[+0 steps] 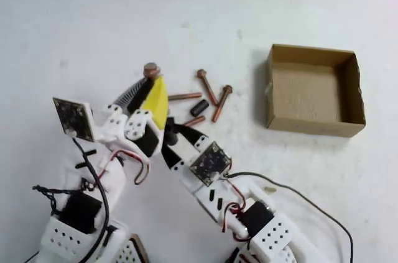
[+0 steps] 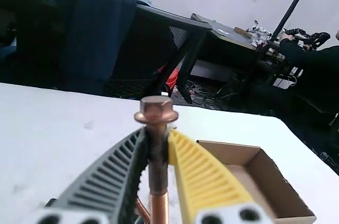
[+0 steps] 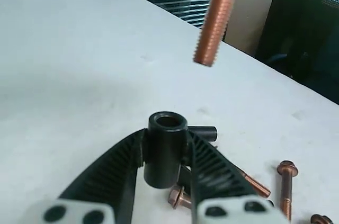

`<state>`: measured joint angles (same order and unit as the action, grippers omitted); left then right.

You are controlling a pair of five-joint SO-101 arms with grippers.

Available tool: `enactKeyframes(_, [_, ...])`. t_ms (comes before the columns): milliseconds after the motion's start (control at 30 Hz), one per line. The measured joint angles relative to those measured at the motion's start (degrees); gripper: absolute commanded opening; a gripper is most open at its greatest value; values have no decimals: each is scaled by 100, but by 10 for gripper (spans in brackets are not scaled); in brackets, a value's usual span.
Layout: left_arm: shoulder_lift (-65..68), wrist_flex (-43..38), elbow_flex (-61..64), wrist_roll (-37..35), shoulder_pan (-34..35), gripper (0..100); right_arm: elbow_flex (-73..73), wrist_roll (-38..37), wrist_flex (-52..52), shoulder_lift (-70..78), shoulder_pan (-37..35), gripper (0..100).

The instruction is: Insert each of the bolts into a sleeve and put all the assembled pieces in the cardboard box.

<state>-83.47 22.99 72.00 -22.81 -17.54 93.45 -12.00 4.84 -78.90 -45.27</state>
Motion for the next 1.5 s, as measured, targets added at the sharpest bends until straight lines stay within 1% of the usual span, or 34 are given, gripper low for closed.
enactKeyframes(200, [0,70,0,-18,-185,24,0,0,-255,0,229,17])
enactKeyframes(333, [0,70,97,-18,-167,24,0,0,-299,0,202,16])
enactKeyframes(500, [0,79,185,-18,-185,24,0,290,-299,0,264,16])
enactKeyframes(700, [0,79,220,-18,-176,24,0,369,-299,0,246,16])
enactKeyframes(1033, [0,79,220,-26,-176,24,0,369,-299,0,255,16])
enactKeyframes(1300, [-26,70,431,-18,-352,24,9,369,-299,0,264,16])
enactKeyframes(1500, [-26,70,431,-18,-352,24,9,369,-299,9,422,16])
